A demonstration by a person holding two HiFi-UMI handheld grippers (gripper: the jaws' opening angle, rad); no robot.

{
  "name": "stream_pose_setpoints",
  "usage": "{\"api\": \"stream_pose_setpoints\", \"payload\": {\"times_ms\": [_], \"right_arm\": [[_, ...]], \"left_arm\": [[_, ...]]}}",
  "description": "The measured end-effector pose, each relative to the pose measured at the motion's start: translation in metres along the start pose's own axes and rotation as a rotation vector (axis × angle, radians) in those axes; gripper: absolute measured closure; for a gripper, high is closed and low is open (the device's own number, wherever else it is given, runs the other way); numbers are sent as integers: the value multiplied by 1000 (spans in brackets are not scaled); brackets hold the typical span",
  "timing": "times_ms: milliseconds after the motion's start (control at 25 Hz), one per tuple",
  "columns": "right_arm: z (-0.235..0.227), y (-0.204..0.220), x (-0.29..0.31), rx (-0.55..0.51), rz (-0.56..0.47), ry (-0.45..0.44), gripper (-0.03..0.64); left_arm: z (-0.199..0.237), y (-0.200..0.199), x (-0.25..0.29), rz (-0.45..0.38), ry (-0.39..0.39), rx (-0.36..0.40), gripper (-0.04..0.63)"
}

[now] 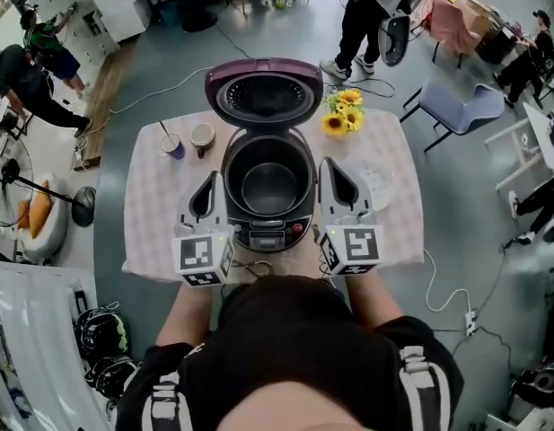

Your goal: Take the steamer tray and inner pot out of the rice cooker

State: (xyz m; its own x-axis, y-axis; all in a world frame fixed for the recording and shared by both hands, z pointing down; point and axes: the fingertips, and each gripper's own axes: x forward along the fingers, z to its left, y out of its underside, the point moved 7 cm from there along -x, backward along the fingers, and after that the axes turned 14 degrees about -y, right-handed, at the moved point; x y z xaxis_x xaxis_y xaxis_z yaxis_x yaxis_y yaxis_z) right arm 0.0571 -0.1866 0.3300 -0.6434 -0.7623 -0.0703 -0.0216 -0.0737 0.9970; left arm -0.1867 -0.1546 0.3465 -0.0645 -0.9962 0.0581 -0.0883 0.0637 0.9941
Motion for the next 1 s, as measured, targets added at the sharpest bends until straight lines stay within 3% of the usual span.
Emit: {"api": "stream_pose_setpoints", "payload": {"times_ms": [320,440,480,520,600,640,720,1000], "right_arm": [[7,9,6,-7,13,21,617],[7,9,9,1,-9,-13,614],[6,8,12,14,-24,-35,516],[5,8,15,31,-37,-54,361],[3,10,21,59,-38,-71,249],[3,11,23,62,-29,-72,212],[4,15,27,48,4,-70,178],[-1,34,45,29,112,-58,178]], "left_arm": [[8,7,8,-1,10,5,591],[11,6,13,-15,14,-4,589],[12,6,15,-19,19,-12,581],[12,7,18,-16,33,-19,548],[10,9,24,13,83,-17,285],[9,11,26,36,104,-12,244],[11,14,29,80,116,-11,230],[25,29,40,170,58,39,202]]}}
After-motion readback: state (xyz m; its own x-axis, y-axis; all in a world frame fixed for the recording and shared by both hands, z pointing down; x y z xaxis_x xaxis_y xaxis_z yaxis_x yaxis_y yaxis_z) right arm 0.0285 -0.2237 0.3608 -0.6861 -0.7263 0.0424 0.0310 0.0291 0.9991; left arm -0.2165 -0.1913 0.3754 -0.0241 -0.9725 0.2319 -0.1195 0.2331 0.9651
